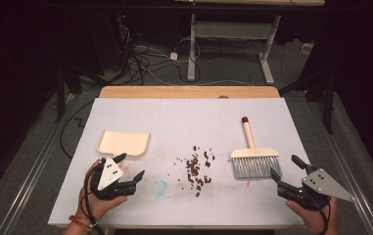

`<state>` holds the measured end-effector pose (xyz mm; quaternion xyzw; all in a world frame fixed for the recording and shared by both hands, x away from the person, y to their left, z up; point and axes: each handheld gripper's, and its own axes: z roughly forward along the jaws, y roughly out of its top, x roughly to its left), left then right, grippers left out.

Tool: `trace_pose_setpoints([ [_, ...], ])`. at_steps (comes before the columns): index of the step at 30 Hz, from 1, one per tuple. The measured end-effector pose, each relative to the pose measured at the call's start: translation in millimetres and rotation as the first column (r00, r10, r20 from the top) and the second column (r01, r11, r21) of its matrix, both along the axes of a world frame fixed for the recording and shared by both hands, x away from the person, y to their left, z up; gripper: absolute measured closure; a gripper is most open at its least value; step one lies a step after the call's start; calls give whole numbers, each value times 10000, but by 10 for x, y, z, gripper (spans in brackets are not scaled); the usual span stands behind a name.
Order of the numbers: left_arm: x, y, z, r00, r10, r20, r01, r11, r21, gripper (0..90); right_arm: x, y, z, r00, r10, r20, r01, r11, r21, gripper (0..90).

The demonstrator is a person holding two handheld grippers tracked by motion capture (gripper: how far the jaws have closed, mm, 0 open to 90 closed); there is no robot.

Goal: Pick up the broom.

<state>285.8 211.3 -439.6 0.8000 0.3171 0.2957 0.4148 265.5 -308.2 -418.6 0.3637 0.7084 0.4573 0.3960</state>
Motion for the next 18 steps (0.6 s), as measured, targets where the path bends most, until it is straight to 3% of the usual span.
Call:
trace_pose_setpoints([
  [6, -7, 2, -36, 9998, 22, -184, -17, 9997, 234, 208, 47, 33, -6, 10000, -44, -76, 43, 9999, -135, 244],
  [13, 1, -17, -36, 9997, 78, -224, -72, 9996, 261, 208, 152, 73, 29, 9985, -247, -485, 231, 9992, -322, 244],
  [17, 5, -37, -45, 9996, -11, -264, 20, 9994, 342, 208, 280, 116, 97, 9951, -396, -903, 356, 9983, -452, 266],
  [18, 9, -36, -51, 9996, -30, -291, 40, 9994, 355, 208, 407, 149, 151, 9905, -455, -1301, 399, 9982, -456, 282],
])
